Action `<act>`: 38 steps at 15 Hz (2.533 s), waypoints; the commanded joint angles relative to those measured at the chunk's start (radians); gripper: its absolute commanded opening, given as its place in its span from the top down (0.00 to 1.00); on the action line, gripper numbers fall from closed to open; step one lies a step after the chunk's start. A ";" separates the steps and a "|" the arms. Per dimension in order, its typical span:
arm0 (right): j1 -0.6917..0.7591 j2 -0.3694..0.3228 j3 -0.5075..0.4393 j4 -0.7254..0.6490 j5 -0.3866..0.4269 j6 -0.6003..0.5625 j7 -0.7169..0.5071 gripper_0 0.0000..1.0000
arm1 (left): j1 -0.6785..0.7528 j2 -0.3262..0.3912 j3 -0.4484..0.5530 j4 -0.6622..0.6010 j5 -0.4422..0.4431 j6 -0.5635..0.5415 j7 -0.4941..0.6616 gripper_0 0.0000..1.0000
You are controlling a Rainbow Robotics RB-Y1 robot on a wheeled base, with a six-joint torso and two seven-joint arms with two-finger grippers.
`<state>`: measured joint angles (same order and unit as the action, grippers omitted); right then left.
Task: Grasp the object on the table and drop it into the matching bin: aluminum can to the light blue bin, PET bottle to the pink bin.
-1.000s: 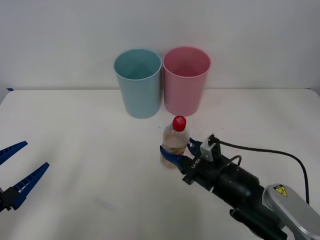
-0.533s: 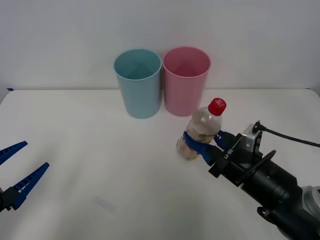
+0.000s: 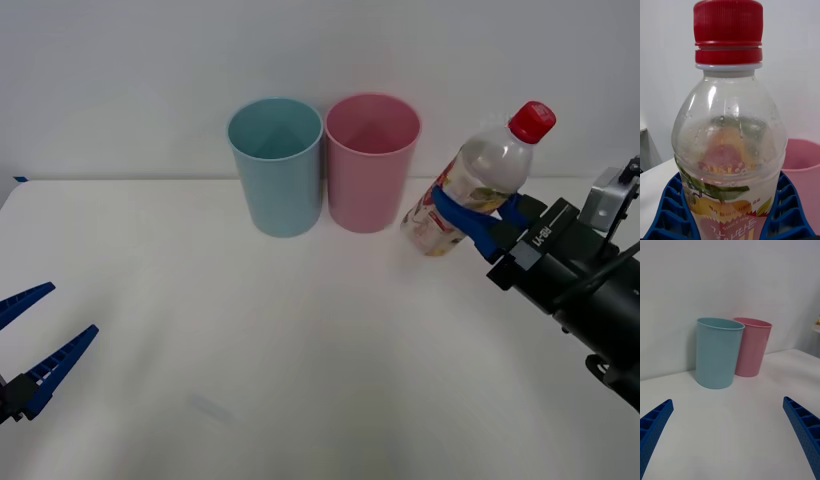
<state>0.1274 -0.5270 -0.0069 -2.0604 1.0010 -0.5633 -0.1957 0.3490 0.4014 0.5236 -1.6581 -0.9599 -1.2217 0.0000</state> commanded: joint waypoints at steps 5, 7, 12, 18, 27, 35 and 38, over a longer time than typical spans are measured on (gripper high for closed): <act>-0.264 -0.054 0.036 0.112 0.179 0.046 -0.195 1.00 | 0.000 0.000 0.000 0.000 0.000 0.000 0.000 0.00; -0.374 -0.056 0.070 0.207 0.217 0.046 -0.197 1.00 | 0.000 0.000 0.000 0.000 0.000 0.000 0.000 0.00; -0.644 -0.045 0.140 0.477 0.246 0.033 -0.200 1.00 | 0.000 0.000 0.000 0.000 0.000 0.000 0.000 0.00; -0.851 0.027 0.142 0.735 0.334 -0.047 -0.195 1.00 | 0.000 0.000 0.000 0.000 0.000 0.000 0.000 0.00; -0.997 0.082 0.156 0.976 0.378 -0.043 -0.157 0.97 | 0.000 0.000 0.000 0.000 0.000 0.000 0.000 0.00; -0.997 0.079 0.146 0.976 0.369 -0.037 -0.145 0.00 | 0.000 0.000 0.000 0.000 0.000 0.000 0.000 0.00; -0.996 0.079 0.148 0.962 0.347 -0.041 -0.139 0.00 | 0.000 0.000 0.000 0.000 0.000 0.000 0.000 0.00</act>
<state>-0.8696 -0.4490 0.1408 -1.0917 1.3551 -0.6013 -0.3367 0.3491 0.4014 0.5236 -1.6581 -0.9599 -1.2217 0.0000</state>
